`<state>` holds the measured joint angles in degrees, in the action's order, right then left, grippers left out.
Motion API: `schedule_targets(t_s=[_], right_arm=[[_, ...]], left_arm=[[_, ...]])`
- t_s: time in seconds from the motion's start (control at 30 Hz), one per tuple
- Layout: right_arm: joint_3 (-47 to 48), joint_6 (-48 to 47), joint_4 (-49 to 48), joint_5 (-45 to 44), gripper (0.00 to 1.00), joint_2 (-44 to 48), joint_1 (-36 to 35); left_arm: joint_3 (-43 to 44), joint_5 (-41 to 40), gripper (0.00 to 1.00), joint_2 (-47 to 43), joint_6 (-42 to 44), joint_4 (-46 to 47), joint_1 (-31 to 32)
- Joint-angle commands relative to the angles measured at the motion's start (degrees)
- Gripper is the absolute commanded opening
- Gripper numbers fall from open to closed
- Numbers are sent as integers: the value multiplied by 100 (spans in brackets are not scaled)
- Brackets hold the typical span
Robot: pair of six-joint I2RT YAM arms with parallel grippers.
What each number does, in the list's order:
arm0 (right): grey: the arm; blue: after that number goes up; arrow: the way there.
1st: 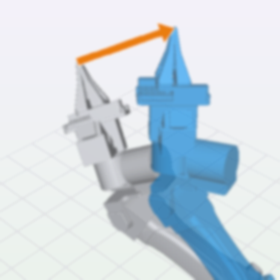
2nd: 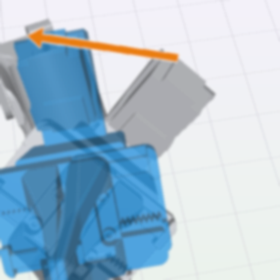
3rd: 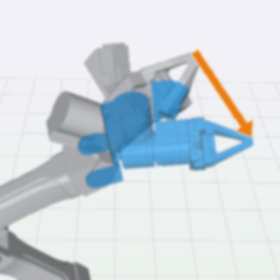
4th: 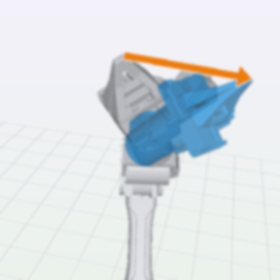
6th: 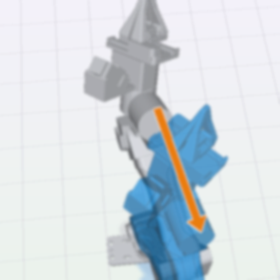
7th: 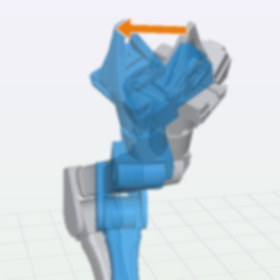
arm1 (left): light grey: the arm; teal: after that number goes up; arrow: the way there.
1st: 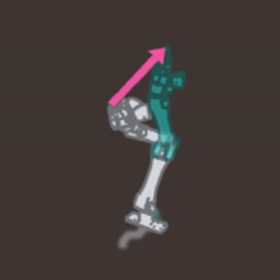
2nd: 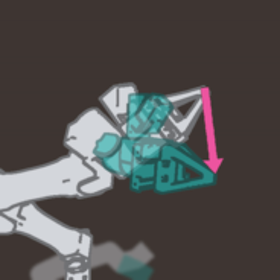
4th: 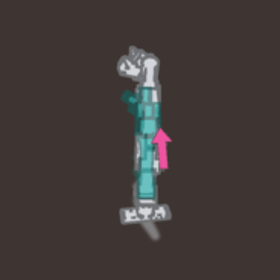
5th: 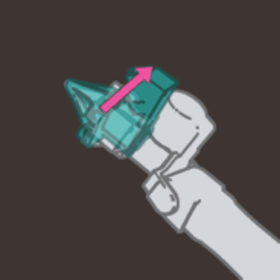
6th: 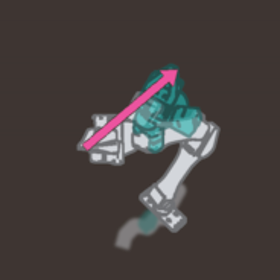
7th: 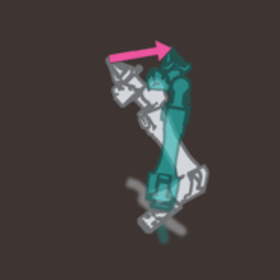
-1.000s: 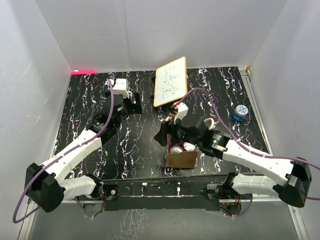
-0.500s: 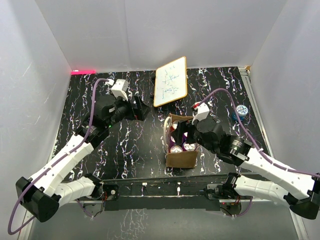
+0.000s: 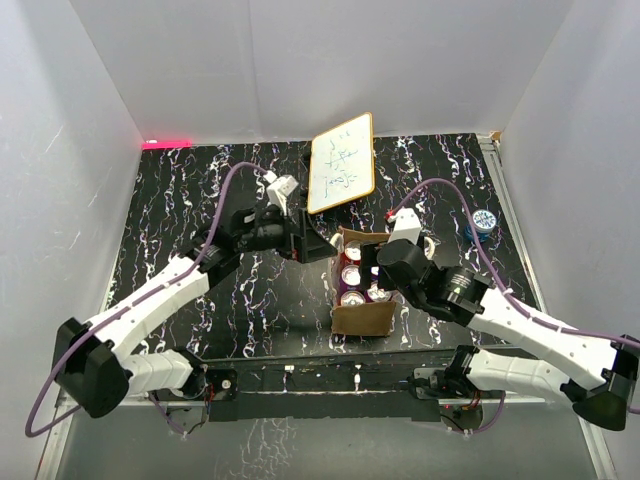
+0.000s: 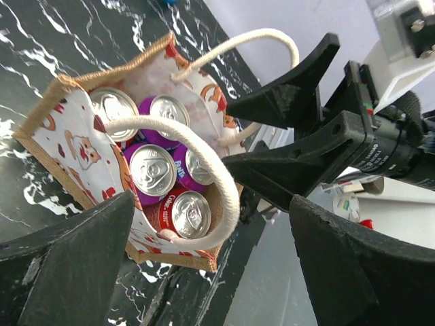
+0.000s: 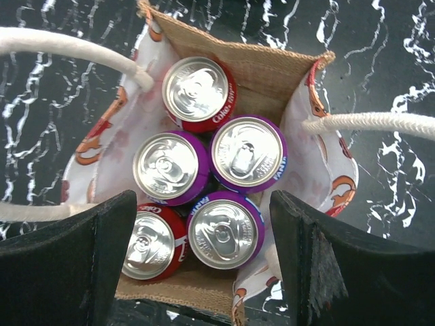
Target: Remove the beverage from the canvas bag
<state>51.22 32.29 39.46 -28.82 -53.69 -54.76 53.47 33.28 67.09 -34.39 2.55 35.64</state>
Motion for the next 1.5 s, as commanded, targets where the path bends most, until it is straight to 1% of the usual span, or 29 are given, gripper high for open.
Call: schedule_targets(t_s=[0.0, 0.07, 0.17, 0.23, 0.33, 0.4, 0.47, 0.53, 0.6, 0.7, 0.8, 0.97, 1.13, 1.23, 1.47], right_arm=[[327, 468, 351, -531, 82, -145, -14], [335, 634, 411, -622, 82, -190, -17], [333, 725, 324, -644, 82, -278, -15], [300, 921, 308, -814, 83, -374, -17], [287, 1300, 420, -1014, 82, -499, -16], [300, 1351, 438, -1028, 82, -549, -16], [313, 1368, 439, -1089, 82, -562, -16], [336, 1380, 439, -1198, 82, -561, -17], [372, 1390, 439, -1315, 81, -570, -10], [427, 1343, 431, -1387, 80, -661, 33], [527, 1275, 464, -1332, 80, -902, 195], [594, 897, 223, -619, 80, -1309, 764], [466, 665, -95, -4, 80, -1554, 1117], [449, 625, -138, 79, 80, -1631, 1131], [360, 504, -205, 333, 80, -1817, 1137]], left_arm=[[97, 296, 94, 232, -52, 63, 236], [88, 23, 92, 254, 57, -42, 379], [78, -260, 86, 330, 110, -127, 511], [89, -402, 80, 369, 162, -249, 527], [232, -775, 71, 372, 557, -940, 530], [280, -982, 66, 341, 834, -1296, 532], [286, -1073, 58, 336, 1011, -1461, 532], [295, -1063, 45, 355, 1100, -1504, 528], [264, -1080, 35, 352, 1139, -1449, 528], [179, -1157, 30, 310, 1201, -1288, 530], [187, -1207, 20, 319, 1406, -1161, 532], [120, -1229, 1, 325, 1866, -985, 532], [-103, -1470, 0, 258, 2183, -860, 530], [-279, -1552, 0, 200, 2232, -697, 532], [-162, -1566, 0, 271, 2411, -809, 532]])
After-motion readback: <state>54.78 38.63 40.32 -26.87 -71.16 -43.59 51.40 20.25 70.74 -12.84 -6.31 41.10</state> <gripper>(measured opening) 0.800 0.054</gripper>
